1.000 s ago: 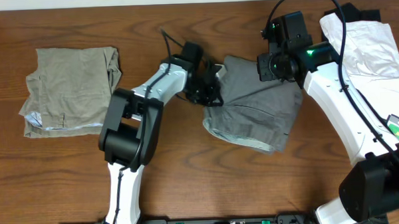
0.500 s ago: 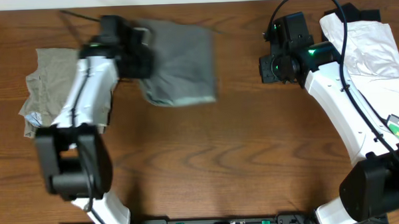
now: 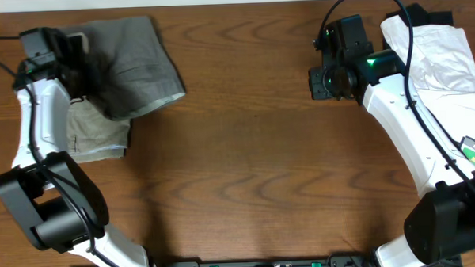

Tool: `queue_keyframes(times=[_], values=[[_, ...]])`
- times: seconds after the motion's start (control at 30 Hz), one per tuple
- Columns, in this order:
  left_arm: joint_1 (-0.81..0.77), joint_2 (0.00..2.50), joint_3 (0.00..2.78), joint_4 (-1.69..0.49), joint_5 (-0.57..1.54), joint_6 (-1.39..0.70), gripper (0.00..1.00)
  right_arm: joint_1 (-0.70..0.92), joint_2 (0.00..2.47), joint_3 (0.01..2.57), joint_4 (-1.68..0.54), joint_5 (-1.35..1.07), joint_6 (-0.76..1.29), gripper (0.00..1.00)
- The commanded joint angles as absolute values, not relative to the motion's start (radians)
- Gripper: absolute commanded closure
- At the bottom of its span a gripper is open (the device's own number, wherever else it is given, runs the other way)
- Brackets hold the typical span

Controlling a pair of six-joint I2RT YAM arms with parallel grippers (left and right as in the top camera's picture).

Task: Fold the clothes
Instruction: 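Carry the grey shorts left with the left gripper onto the khaki stack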

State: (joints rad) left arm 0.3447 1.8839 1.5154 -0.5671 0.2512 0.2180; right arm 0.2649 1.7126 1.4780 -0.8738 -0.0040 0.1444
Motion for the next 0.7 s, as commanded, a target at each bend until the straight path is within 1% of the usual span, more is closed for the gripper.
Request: queue_keyframes(times=[0.0, 0.2, 0.23, 0.33, 0.4, 0.67], values=[[0.381, 1.877, 1.523, -0.551, 0.242, 0.236, 0.94, 0.259, 1.719, 1.478, -0.876, 0.003, 0.134, 0.67], [0.433, 1.877, 1.524, -0.54, 0.257, 0.213, 0.94, 0.259, 1.719, 1.478, -0.876, 0.003, 0.134, 0.66], [0.44, 1.875, 1.525, -0.542, 0.298, 0.213, 0.94, 0.259, 1.719, 1.478, -0.876, 0.003, 0.134, 0.66], [0.46, 1.851, 1.525, -0.543, 0.511, 0.217, 0.94, 0.259, 1.719, 1.478, -0.875, 0.004, 0.133, 0.66], [0.464, 1.824, 1.527, -0.541, 0.574, 0.216, 0.94, 0.259, 1.719, 1.478, -0.875, 0.004, 0.133, 0.65], [0.48, 1.686, 1.538, -0.539, 0.507, 0.216, 0.94, 0.258, 1.719, 1.478, -0.876, 0.004, 0.133, 0.65]])
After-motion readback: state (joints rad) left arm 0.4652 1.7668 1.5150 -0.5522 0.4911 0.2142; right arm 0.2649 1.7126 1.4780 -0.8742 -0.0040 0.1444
